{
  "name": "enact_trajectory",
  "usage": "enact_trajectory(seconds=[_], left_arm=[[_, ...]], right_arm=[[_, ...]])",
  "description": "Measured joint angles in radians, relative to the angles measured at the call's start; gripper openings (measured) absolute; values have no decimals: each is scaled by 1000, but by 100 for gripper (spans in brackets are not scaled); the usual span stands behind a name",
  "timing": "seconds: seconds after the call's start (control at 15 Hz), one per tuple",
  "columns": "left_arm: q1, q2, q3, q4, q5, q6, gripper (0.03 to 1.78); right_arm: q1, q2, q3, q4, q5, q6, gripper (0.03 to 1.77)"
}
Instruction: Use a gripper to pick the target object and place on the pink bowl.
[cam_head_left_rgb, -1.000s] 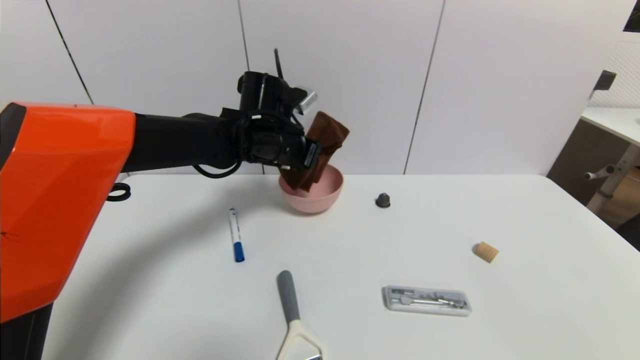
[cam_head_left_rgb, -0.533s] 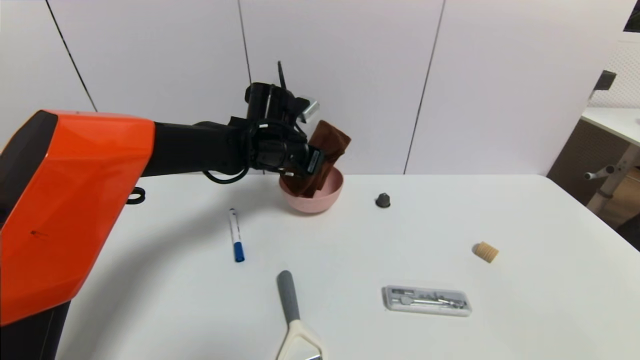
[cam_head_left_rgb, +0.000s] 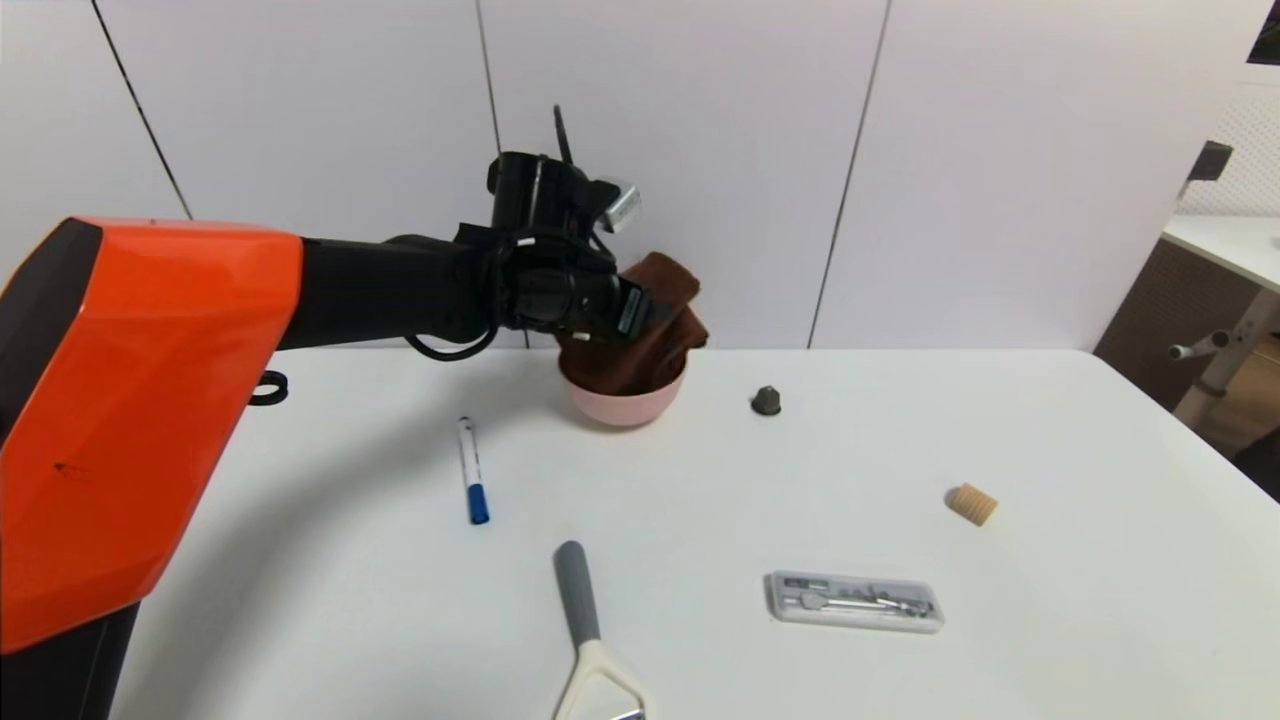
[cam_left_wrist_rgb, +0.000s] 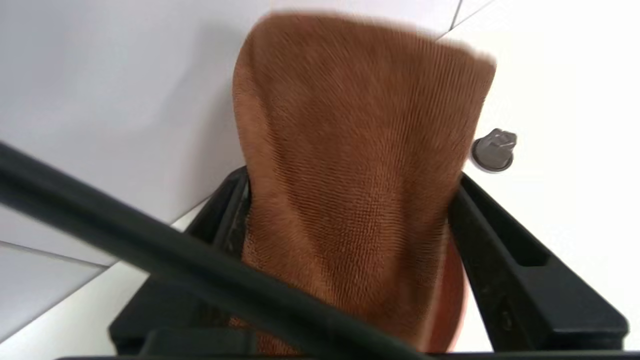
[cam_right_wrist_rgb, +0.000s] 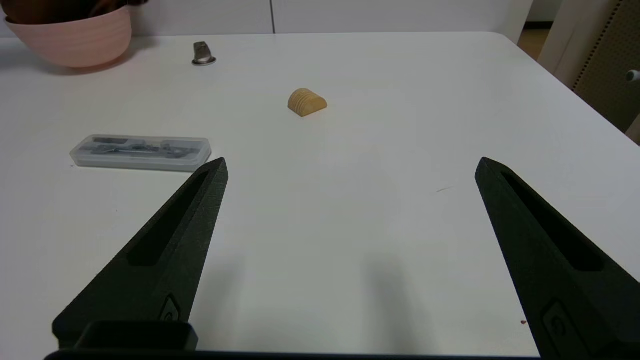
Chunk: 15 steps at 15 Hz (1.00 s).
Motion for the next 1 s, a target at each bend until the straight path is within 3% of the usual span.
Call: enact_trajectory(seconds=[0.73,0.87,1.0], left_arm=[[-7,-114,14,14,3,7,161],[-7,-201,33,55,31,7,163],[-7,-317,59,115,101,7,165]], right_arm=[[0,0,0,0,0,0,171],[0,0,0,0,0,0,171],[0,0,0,0,0,0,171]])
